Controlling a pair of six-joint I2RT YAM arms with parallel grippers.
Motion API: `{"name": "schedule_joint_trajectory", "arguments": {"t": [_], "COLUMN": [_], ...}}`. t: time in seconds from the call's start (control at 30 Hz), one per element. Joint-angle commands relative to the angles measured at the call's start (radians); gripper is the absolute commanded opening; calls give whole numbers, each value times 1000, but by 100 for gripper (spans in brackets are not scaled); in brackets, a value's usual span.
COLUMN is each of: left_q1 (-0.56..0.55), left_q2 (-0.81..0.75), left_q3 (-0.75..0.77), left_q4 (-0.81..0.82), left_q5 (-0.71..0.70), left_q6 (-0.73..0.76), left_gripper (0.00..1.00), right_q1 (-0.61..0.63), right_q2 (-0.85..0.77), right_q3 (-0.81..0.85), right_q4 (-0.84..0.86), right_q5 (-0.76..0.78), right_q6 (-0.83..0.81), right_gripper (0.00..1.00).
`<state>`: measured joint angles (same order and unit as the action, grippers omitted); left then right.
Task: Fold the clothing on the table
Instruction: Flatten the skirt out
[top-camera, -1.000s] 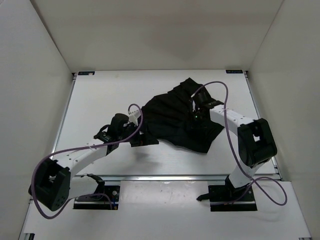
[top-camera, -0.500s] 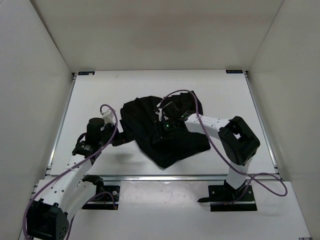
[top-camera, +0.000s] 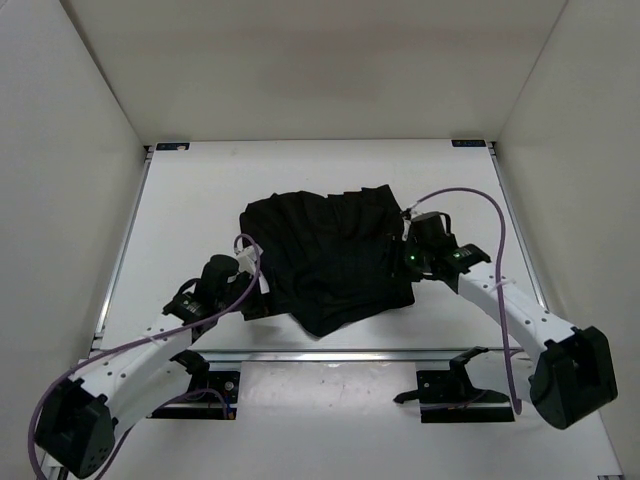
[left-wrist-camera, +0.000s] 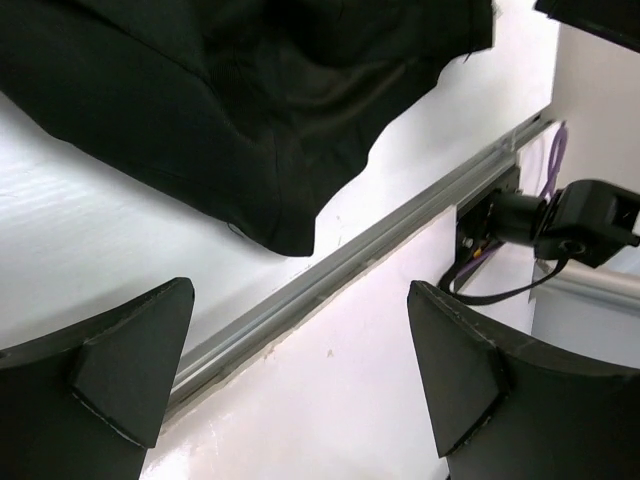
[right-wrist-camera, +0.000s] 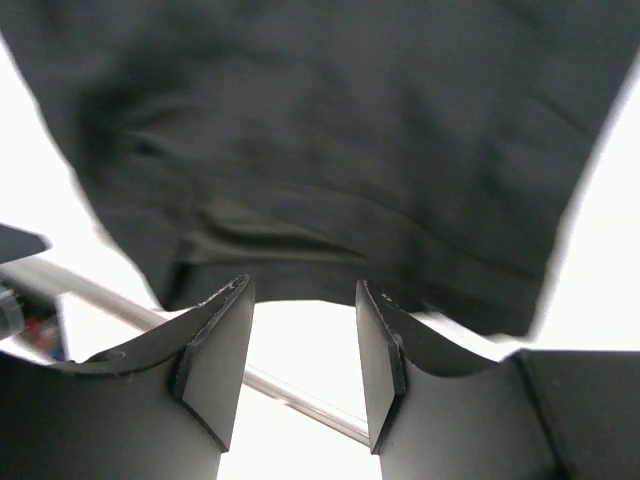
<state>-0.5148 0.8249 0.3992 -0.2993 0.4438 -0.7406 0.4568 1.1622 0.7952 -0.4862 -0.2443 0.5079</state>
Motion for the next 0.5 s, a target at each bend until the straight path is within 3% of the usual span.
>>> {"name": "schedule_joint_trajectory", "arguments": {"t": [0.0, 0.47], "left_q1": [-24, 41], "left_q2": [36, -35], "left_q3": [7, -53], "left_q4": [65, 72], "left_q5": [-1, 10], "left_q6": [-23, -48], "left_gripper": [99, 99], "right_q1": [-30, 63], "right_q2": [-45, 211], "right_q3": [-39, -14], "right_q4": [-100, -127], "right_q5": [85, 306], "right_q6": [-46, -43], "right_gripper": [42, 38]}}
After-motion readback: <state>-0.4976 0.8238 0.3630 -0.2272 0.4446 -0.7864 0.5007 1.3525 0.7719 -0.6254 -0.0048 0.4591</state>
